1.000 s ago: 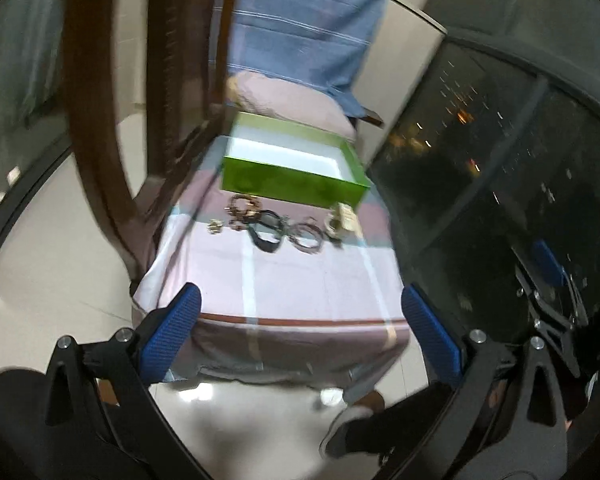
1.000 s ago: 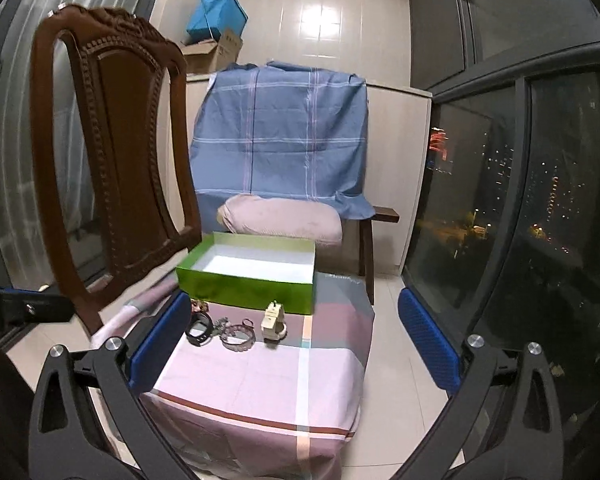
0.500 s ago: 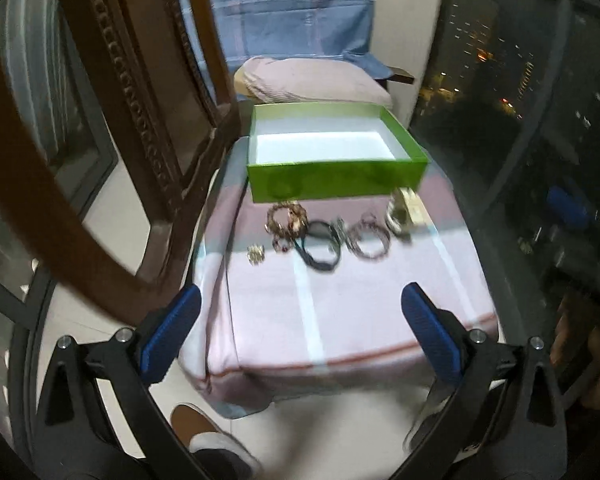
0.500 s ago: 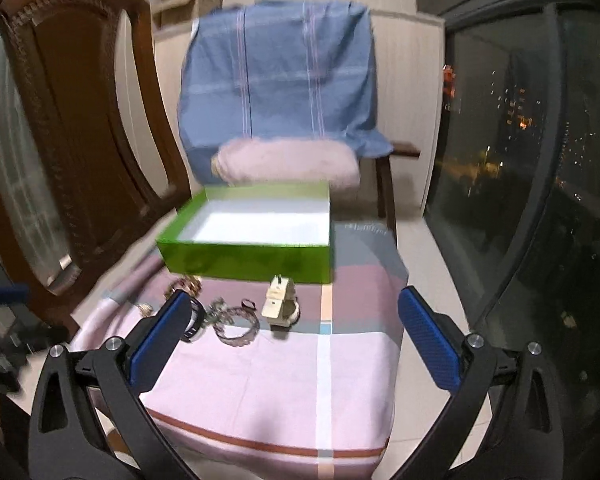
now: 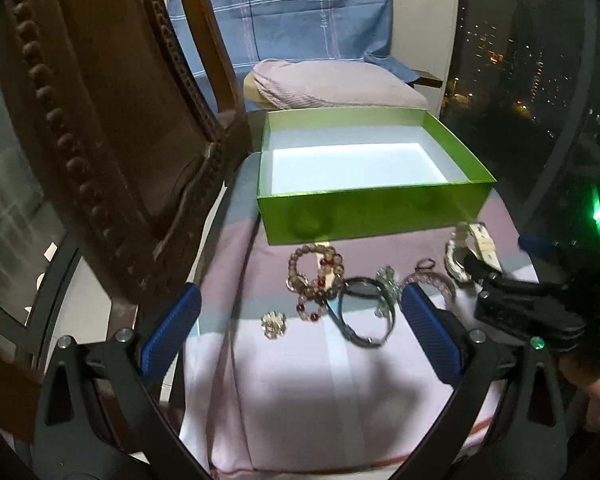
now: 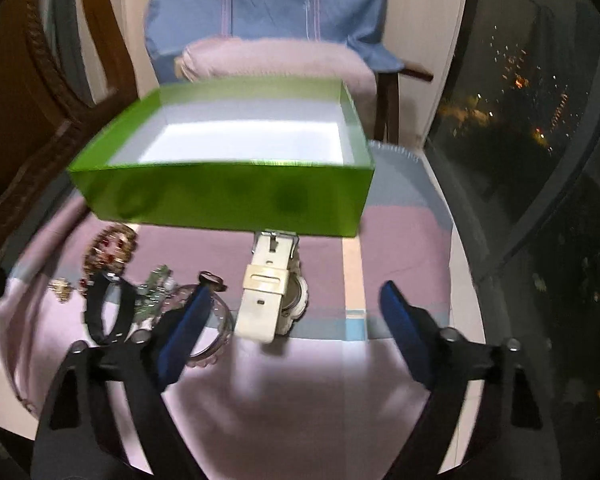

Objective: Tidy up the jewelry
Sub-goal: 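Reach the right tool to the white watch and close on it, then lift the white watch with the right tool while the left tool grasps the black watch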

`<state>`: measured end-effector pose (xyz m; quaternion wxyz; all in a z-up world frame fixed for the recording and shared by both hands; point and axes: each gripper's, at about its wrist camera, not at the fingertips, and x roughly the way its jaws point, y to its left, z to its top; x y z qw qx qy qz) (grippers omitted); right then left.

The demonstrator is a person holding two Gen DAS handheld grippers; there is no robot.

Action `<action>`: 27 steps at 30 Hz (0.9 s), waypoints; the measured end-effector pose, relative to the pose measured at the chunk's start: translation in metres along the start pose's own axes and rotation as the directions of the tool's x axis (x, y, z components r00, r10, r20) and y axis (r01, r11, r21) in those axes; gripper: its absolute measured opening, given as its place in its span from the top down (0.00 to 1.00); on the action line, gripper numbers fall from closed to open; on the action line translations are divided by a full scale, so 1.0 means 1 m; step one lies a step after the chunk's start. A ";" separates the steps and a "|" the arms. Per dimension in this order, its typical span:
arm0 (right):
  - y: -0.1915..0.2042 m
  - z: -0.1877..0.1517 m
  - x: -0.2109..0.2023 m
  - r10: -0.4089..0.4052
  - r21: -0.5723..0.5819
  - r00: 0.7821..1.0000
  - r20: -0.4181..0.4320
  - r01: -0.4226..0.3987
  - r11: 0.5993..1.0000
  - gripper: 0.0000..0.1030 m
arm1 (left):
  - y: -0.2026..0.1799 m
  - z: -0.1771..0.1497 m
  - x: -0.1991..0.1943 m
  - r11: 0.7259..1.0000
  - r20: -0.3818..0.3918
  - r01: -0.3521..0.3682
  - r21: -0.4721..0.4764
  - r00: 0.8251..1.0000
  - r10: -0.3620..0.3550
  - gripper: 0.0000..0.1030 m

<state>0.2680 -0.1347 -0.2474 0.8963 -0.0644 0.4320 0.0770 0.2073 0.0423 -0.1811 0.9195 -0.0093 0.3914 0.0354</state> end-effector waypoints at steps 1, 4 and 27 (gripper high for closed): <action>0.002 0.001 0.007 -0.020 -0.012 1.000 -0.015 0.020 1.000 0.35 | 0.001 0.000 0.001 1.000 -0.005 0.002 -0.006 1.000 -0.002 0.04; 0.004 0.002 0.023 -0.020 -0.002 0.998 -0.064 0.020 1.000 0.41 | 0.005 0.003 0.013 0.999 -0.041 0.012 -0.034 0.999 -0.013 0.04; -0.017 0.013 0.040 0.071 0.037 0.992 -0.108 -0.068 0.997 0.58 | -0.016 -0.015 0.053 0.999 -0.161 0.046 0.023 0.986 -0.041 0.04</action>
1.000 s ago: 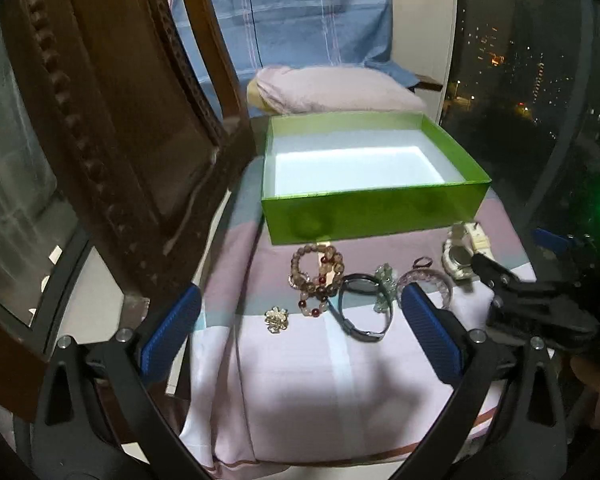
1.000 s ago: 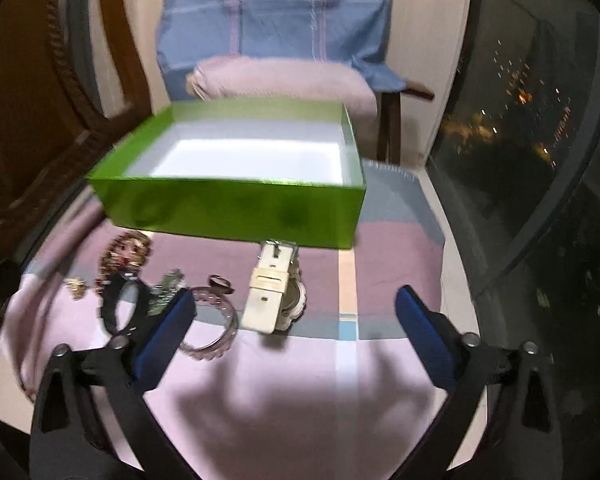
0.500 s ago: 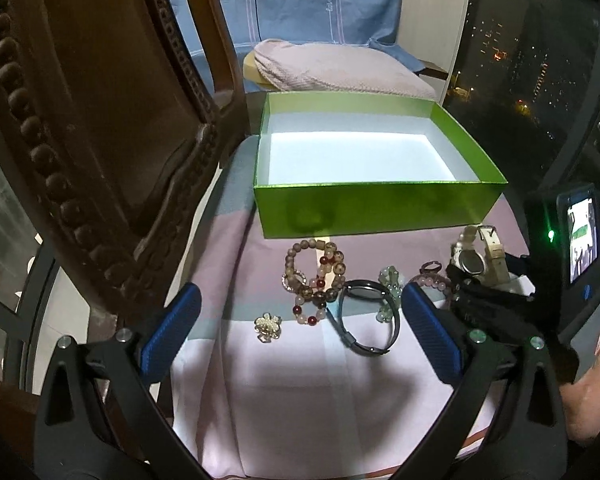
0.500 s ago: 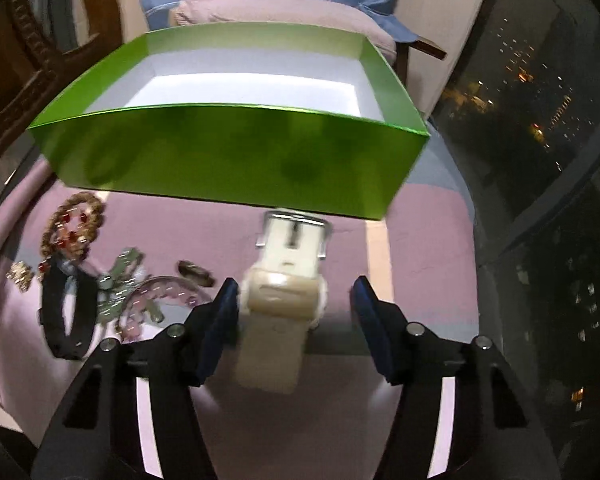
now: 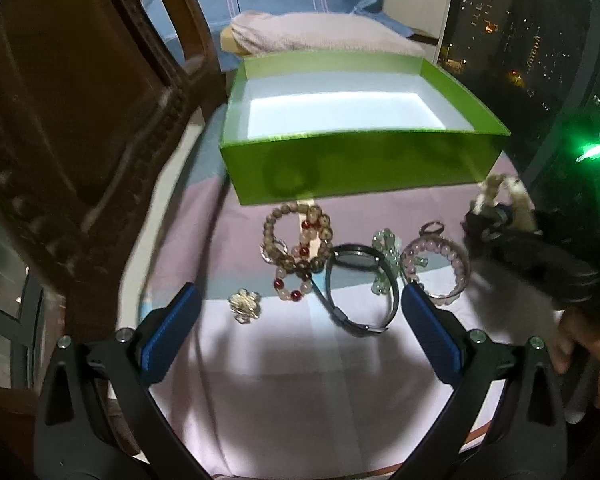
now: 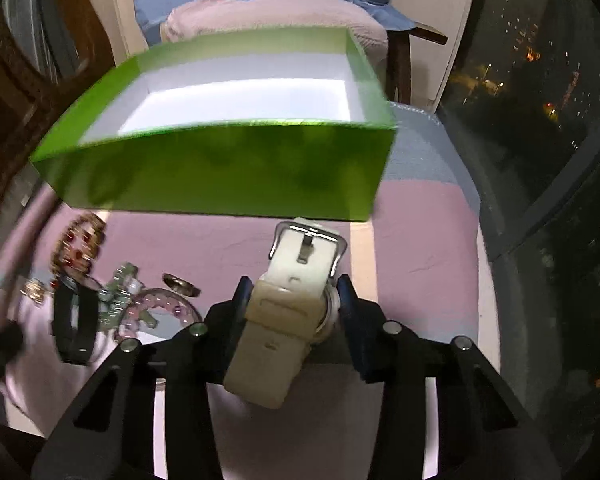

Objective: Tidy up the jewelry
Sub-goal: 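Lift the white watch with the right tool while the left tool grasps the black watch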

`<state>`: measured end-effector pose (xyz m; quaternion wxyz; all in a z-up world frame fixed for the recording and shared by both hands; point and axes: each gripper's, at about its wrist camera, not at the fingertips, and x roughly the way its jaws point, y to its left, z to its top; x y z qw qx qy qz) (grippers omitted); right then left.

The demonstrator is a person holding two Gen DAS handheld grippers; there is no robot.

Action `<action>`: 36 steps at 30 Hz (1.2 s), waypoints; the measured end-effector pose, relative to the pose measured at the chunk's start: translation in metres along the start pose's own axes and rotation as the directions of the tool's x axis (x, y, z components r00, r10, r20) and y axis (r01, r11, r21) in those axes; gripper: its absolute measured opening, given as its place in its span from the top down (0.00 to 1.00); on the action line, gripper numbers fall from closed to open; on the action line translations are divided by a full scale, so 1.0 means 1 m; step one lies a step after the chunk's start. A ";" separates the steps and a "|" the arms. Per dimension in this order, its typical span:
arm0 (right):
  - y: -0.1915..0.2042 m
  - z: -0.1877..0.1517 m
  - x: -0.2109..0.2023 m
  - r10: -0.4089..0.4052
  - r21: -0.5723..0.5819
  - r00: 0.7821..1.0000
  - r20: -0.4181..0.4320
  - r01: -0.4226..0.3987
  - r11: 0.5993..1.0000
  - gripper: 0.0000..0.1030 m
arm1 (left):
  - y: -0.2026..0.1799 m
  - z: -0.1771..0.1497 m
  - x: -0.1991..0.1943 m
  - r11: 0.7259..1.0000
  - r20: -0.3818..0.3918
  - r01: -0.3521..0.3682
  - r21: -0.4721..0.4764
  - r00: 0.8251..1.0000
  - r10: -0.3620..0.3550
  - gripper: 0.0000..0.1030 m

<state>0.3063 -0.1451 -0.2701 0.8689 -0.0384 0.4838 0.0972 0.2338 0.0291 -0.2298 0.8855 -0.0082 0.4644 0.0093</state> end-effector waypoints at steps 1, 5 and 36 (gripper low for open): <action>-0.001 0.000 -0.007 0.012 0.000 1.000 0.017 -0.012 1.000 0.58 | -0.001 -0.001 0.003 1.000 -0.008 0.009 -0.003 1.000 -0.009 0.04; -0.007 -0.004 -0.039 0.061 0.003 0.992 0.108 -0.061 0.998 0.58 | -0.007 -0.001 0.012 1.000 -0.019 0.016 0.007 1.000 -0.016 0.04; -0.020 -0.020 -0.078 0.160 -0.004 0.973 0.164 -0.161 0.987 0.59 | -0.021 0.010 0.006 0.995 0.060 0.049 0.086 0.997 -0.054 0.68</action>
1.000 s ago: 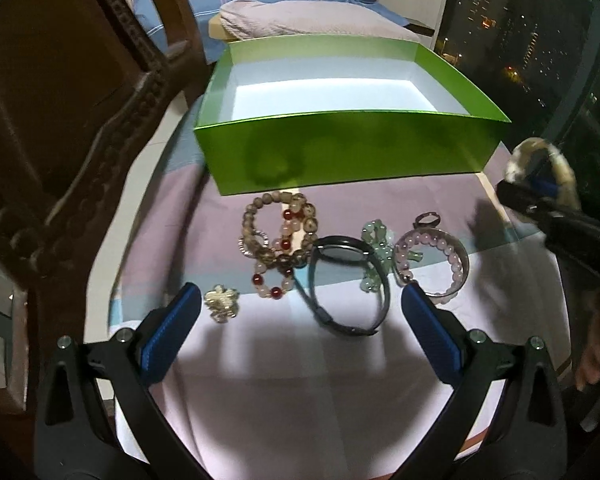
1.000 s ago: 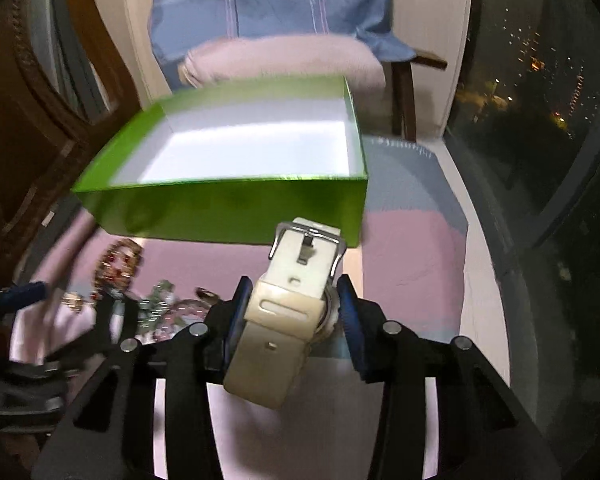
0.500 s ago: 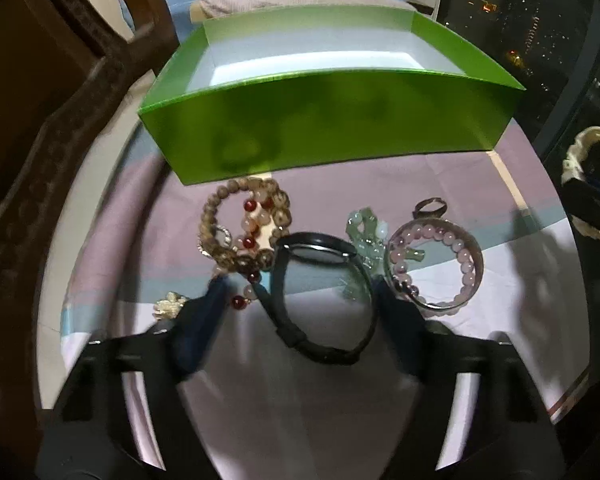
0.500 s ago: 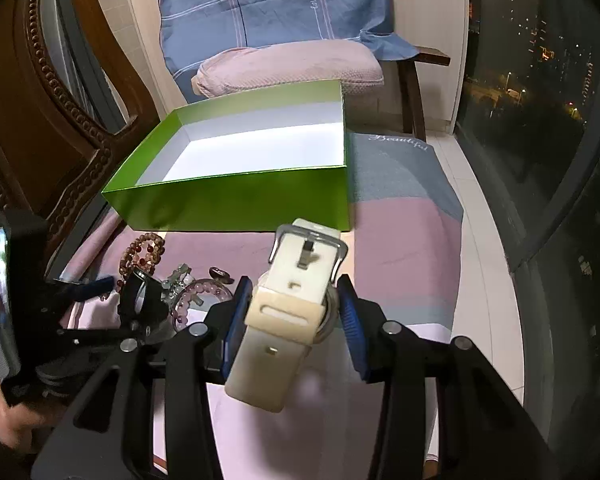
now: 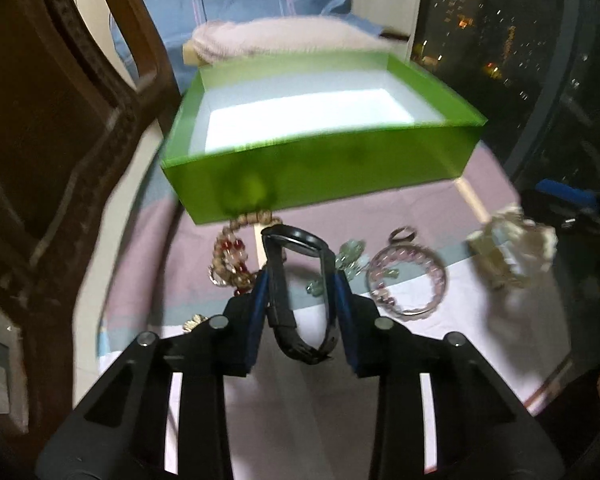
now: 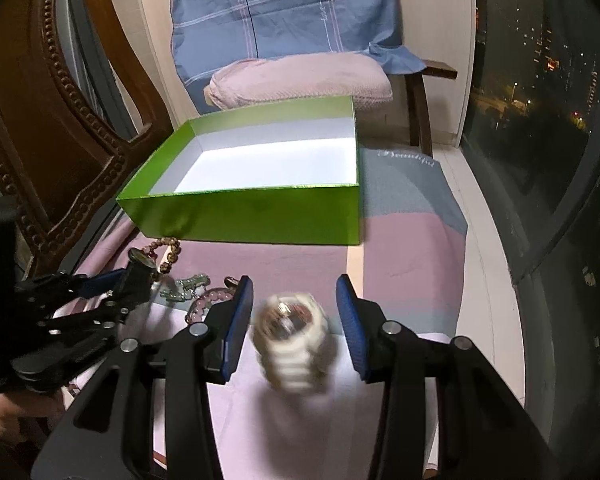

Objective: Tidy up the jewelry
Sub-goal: 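Lift the white watch with the right tool while the left tool grasps the black watch, then lift the black watch with the left tool while the right tool holds the white watch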

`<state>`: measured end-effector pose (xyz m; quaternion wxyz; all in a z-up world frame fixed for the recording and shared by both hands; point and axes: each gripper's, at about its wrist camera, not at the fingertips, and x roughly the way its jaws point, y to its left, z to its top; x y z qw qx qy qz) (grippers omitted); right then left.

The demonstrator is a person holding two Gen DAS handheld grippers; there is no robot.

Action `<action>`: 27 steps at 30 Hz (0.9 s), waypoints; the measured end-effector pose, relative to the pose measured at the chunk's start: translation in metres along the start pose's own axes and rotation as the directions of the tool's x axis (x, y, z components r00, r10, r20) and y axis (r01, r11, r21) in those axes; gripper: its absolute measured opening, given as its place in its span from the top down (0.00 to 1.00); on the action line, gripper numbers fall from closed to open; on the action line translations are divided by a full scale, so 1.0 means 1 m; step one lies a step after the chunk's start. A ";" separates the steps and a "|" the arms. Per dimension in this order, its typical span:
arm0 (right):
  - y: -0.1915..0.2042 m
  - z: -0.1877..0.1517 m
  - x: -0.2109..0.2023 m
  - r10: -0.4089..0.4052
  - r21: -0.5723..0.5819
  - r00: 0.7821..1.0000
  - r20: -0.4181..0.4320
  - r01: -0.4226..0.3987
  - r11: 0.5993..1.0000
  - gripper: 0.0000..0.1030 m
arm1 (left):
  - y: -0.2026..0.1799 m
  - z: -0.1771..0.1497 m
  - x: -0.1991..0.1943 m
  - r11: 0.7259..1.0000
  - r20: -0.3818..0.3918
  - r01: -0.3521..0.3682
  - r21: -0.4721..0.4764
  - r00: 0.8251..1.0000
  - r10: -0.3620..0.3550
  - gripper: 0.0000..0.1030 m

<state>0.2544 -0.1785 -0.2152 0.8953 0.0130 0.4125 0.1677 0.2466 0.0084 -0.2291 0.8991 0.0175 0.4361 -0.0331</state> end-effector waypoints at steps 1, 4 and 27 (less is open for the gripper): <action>0.000 0.000 0.000 -0.003 -0.005 1.000 0.002 0.003 1.000 0.61 | 0.001 0.000 -0.005 1.000 0.011 -0.001 0.002 1.000 0.001 0.68; -0.004 -0.001 0.003 0.001 0.006 1.000 -0.017 -0.001 1.000 0.62 | 0.008 0.002 -0.024 1.000 0.059 0.007 -0.011 0.998 -0.006 0.68; 0.025 -0.032 0.057 0.121 0.052 0.983 -0.136 -0.115 0.992 0.15 | 0.024 0.007 -0.089 0.996 0.216 0.071 -0.050 0.975 -0.059 0.70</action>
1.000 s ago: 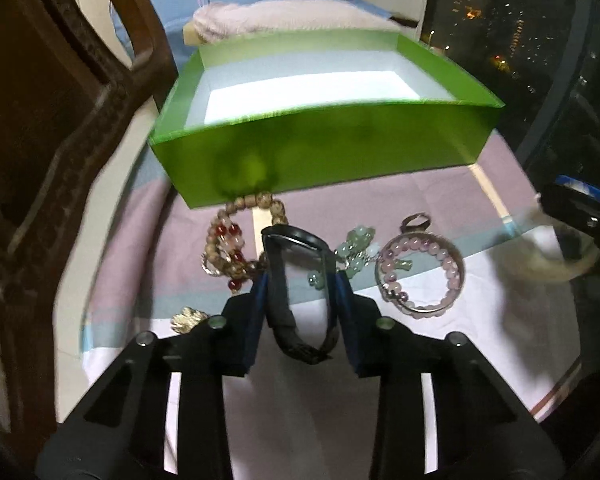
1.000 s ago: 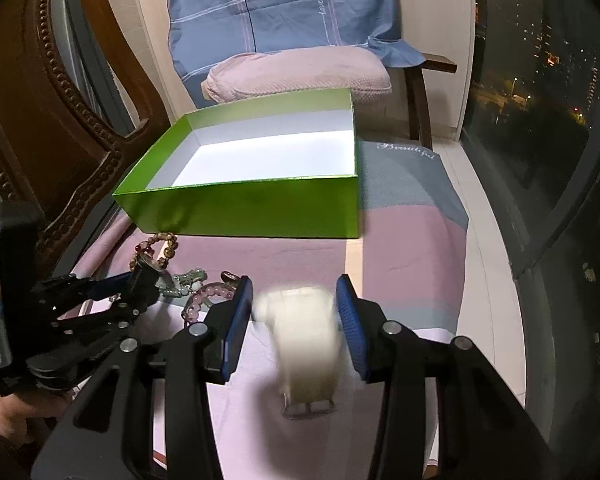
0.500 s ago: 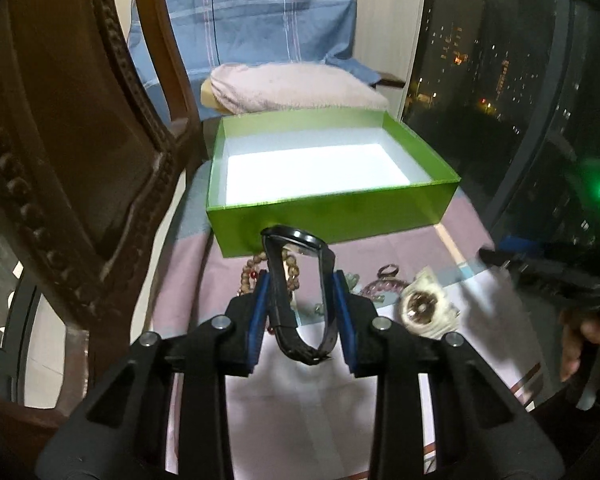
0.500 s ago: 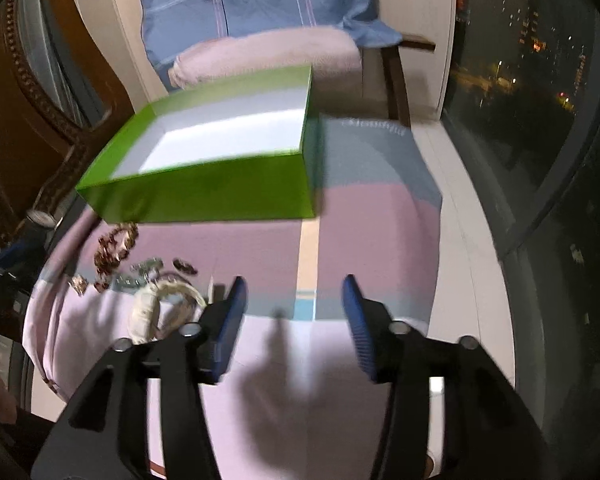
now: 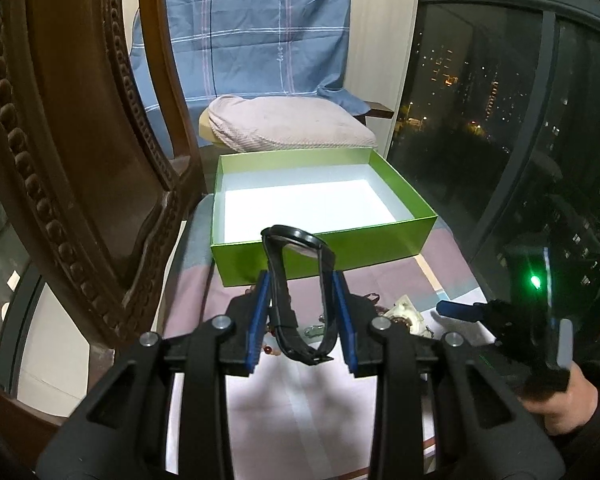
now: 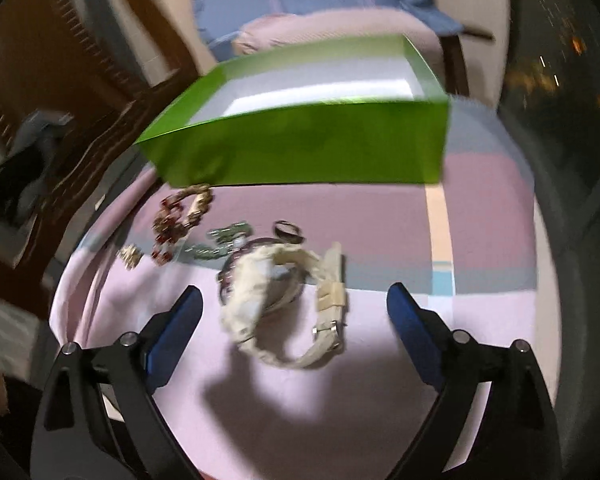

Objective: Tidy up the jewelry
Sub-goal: 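Lift the black watch with the left tool while the right tool holds the white watch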

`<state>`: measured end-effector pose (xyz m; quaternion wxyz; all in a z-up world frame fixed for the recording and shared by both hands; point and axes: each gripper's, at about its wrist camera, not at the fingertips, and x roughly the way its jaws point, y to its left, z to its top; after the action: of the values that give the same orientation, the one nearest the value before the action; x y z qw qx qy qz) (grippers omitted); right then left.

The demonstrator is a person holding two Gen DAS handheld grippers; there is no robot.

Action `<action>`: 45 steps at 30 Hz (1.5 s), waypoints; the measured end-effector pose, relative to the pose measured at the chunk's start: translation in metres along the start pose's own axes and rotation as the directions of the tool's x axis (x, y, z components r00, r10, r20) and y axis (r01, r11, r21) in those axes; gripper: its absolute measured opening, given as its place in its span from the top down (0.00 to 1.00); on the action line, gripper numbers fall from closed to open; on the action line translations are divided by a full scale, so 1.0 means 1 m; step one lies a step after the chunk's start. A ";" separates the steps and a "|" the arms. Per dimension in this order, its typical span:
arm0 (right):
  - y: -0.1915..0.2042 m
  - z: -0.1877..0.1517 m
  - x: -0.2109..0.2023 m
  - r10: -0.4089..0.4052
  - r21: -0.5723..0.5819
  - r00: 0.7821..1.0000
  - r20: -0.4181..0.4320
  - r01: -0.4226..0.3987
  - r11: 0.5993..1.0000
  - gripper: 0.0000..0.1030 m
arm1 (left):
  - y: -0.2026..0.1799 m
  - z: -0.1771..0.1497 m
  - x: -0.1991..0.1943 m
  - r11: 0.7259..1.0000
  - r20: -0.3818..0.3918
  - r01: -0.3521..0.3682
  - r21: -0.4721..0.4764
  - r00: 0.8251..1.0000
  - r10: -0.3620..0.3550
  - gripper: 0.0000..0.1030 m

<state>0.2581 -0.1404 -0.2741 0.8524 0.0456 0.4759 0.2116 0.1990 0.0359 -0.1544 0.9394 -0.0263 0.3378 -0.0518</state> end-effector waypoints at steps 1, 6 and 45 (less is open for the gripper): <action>-0.004 0.001 0.004 0.014 0.023 1.000 -0.010 -0.014 1.000 0.26 | 0.001 0.001 -0.001 1.000 0.002 -0.001 -0.004 1.000 0.001 0.70; 0.008 0.004 0.005 0.063 -0.026 0.998 -0.022 -0.064 0.998 0.47 | 0.002 0.003 -0.005 1.000 0.007 -0.004 -0.012 1.000 0.004 0.69; 0.027 -0.009 -0.200 -0.045 -0.071 0.913 0.405 0.081 0.994 0.49 | -0.037 0.006 -0.055 1.000 0.041 -0.013 -0.003 0.999 0.013 0.68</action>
<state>0.1511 -0.1978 -0.1132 0.9396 0.0360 0.2821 0.1905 0.1573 0.0054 -0.1121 0.9464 -0.0267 0.3188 -0.0447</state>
